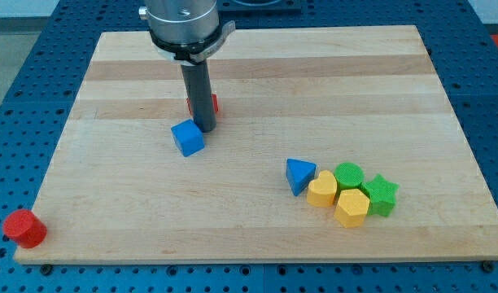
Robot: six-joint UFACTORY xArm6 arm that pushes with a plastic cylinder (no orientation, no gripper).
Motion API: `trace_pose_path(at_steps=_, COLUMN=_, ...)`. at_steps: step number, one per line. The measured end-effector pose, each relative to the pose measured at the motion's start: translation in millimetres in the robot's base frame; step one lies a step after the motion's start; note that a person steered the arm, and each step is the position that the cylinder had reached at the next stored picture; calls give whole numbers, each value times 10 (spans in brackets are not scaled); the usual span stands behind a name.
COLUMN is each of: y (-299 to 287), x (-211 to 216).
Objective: Slide the red star to the center left
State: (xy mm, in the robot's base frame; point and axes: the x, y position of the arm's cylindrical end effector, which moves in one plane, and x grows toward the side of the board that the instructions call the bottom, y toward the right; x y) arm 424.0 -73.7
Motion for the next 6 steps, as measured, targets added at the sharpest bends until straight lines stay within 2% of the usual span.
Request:
trace_pose_path(at_steps=1, y=333, x=-39)
trace_pose_path(at_steps=2, y=122, x=-329)
trace_pose_path(at_steps=3, y=-521, x=-456)
trace_pose_path(at_steps=4, y=-1134, x=-139)
trace_pose_path(at_steps=5, y=-1177, x=-247)
trace_pose_path(at_steps=6, y=-1110, x=-862)
